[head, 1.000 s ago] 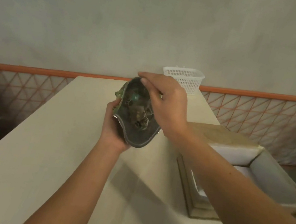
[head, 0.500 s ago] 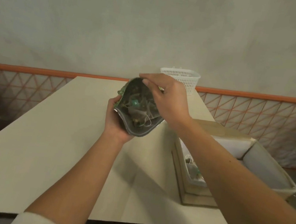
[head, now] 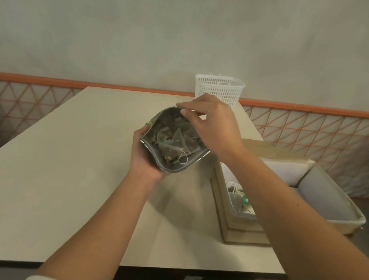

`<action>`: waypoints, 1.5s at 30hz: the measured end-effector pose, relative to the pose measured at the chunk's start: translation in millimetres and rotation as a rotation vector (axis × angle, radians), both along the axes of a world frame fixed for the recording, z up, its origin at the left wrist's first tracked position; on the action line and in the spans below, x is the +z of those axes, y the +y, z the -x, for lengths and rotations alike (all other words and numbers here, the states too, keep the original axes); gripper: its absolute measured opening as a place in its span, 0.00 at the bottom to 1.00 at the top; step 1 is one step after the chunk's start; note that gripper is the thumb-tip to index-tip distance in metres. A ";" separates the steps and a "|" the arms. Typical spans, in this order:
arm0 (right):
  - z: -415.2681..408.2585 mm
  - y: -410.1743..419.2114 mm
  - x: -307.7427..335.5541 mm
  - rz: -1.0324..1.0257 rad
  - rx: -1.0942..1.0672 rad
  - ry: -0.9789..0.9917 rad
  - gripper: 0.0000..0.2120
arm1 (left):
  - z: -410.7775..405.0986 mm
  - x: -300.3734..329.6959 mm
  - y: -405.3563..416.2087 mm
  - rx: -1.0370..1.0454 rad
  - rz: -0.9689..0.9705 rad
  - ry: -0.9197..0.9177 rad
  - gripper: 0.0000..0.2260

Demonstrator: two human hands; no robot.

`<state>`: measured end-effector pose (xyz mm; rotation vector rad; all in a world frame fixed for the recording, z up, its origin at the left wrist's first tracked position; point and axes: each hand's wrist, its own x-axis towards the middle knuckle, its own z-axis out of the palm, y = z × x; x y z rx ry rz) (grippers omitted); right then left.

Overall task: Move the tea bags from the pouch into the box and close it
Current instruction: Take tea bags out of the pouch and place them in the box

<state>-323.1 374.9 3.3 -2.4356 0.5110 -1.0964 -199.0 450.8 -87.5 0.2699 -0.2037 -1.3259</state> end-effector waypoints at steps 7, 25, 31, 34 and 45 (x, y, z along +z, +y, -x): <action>15.9 3.6 -16.5 0.018 -0.029 0.023 0.09 | 7.6 -1.8 0.3 0.061 -0.012 -0.020 0.27; 16.0 7.8 -19.0 -0.003 -0.285 0.352 0.07 | 27.8 11.5 9.4 0.117 -0.144 -0.054 0.36; 29.4 -8.2 -10.4 -0.344 -0.134 0.123 0.10 | 36.0 14.8 2.9 0.138 -0.142 -0.019 0.36; 32.1 -13.6 -11.4 -0.362 -0.156 -0.046 0.09 | 40.2 18.7 -2.2 0.162 -0.140 0.001 0.35; 60.8 -23.2 7.6 -0.373 -0.115 -0.391 0.04 | 49.9 26.3 -15.1 0.188 -0.135 0.023 0.33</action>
